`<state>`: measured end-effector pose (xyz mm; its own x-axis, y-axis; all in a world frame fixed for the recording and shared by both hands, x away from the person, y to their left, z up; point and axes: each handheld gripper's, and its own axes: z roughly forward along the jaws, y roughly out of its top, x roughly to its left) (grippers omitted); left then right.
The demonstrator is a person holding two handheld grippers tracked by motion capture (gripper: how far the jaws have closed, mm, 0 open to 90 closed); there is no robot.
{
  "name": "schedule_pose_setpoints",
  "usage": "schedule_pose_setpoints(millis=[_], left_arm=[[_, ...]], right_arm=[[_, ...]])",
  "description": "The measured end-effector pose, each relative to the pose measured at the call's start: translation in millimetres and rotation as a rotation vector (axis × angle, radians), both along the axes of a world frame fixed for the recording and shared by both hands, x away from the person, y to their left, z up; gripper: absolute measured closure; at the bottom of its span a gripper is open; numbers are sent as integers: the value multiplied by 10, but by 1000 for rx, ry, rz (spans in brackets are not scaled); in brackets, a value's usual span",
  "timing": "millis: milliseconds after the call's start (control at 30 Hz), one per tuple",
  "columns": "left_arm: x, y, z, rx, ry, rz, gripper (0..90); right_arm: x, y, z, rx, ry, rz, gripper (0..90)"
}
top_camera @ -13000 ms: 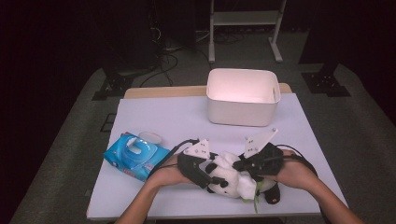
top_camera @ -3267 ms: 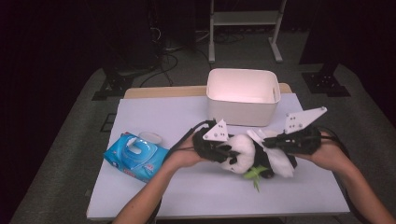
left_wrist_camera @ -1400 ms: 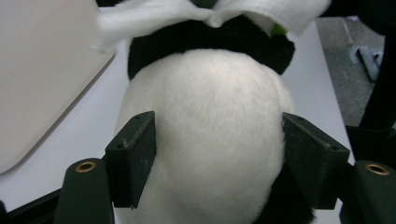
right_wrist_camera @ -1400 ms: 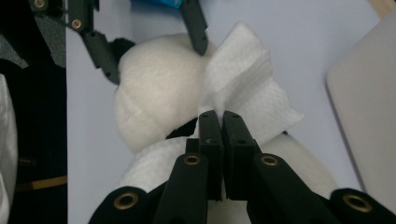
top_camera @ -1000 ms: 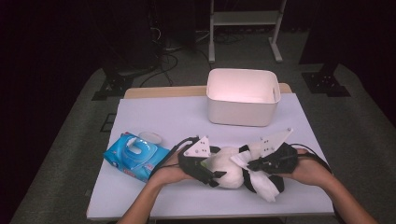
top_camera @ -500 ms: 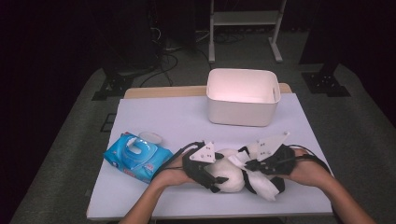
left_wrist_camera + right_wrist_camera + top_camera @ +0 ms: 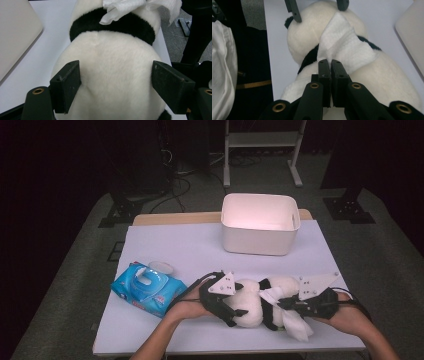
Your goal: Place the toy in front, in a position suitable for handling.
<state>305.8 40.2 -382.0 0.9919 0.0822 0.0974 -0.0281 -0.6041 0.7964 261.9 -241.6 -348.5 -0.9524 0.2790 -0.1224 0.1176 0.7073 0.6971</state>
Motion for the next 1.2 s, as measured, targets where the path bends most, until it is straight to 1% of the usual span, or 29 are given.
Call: schedule_pose_setpoints(millis=[67, 133, 167, 233, 300, 400, 500, 567, 633, 667, 700, 767, 800, 833, 867, 933, 967, 1033, 1100, 1167, 1200], left_arm=[[-1, -15, 5, 9, -4, -6, 228], [-10, -16, 8, 17, -13, -10, 229], [-14, -12, 7, 19, -15, -8, 231], [-21, 7, 5, 18, -15, -5, 234], [-23, 23, -4, 16, -14, -5, 235], [-24, 34, -6, 17, -12, -4, 235], [-23, 26, 21, 14, -21, -5, 232], [-16, 32, 64, 13, -29, 13, 207], [2, 57, 114, -5, -33, 44, 194], [19, 67, 125, -15, -21, 54, 191], [24, 63, 116, -17, -8, 57, 182], [32, 32, 61, 16, 20, 45, 169], [30, 18, 35, 14, 35, 42, 168], [32, 3, 3, 17, 58, 34, 154], [26, -8, -16, 14, 66, 33, 139], [14, -13, -20, 15, 58, 29, 130], [10, -13, -18, 22, 48, 23, 130], [-8, -23, -30, 19, 37, 22, 137], [-36, -48, -42, 24, 29, 14, 145], [-67, -66, -4, 37, 12, 6, 147], [-76, -70, 13, 29, 14, 8, 152]], right_arm=[[9, 97, -13, -23, -5, 24, 868], [15, 187, -17, -32, 1, 46, 868], [16, 220, -11, -46, -5, 58, 868], [13, 243, 21, -54, -15, 66, 868], [7, 195, 69, -53, -25, 56, 868], [2, 32, 135, -45, -35, 18, 868], [-8, -122, 178, -45, -39, -23, 868], [-12, -160, 176, -43, -33, -37, 868], [-12, -133, 163, -53, -31, -31, 867], [-5, -107, 156, -50, -33, -22, 867], [9, -69, 156, -41, -34, -13, 867], [38, -9, 170, -30, -42, -3, 866], [65, 39, 176, -30, -43, -1, 866], [87, 66, 177, -34, -47, 5, 865], [111, 112, 170, -31, -47, 8, 865], [121, 175, 142, -38, -50, 16, 865], [119, 188, 128, -39, -52, 21, 865], [107, 171, 117, -34, -53, 23, 866], [94, 103, 135, -32, -51, 21, 867], [77, 11, 162, -42, -49, 4, 866], [69, -50, 179, -47, -49, -12, 866]])
